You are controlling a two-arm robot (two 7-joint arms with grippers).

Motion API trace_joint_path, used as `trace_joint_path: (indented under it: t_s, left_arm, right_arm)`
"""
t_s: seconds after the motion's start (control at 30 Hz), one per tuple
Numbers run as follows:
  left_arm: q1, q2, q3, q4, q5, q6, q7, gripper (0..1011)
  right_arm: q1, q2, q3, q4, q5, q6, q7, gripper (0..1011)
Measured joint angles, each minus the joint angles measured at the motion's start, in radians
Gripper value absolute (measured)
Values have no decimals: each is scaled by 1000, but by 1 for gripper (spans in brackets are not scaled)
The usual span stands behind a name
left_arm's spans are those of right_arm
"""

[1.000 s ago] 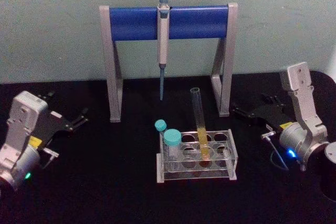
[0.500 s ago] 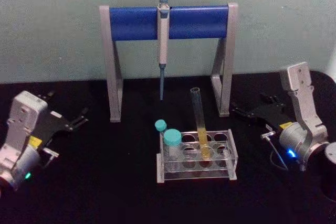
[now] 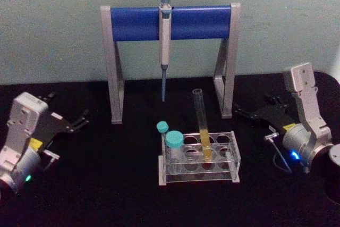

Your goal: Pick up the test tube from the test tube rack, shake it, then place it back into the test tube rack.

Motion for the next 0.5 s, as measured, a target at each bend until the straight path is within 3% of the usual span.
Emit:
trace_joint_path:
  t_s: [0.5]
  left_arm:
    - [0, 0, 0, 0, 0, 0, 0, 1001]
  right_arm:
    - [0, 0, 0, 0, 0, 0, 0, 1000]
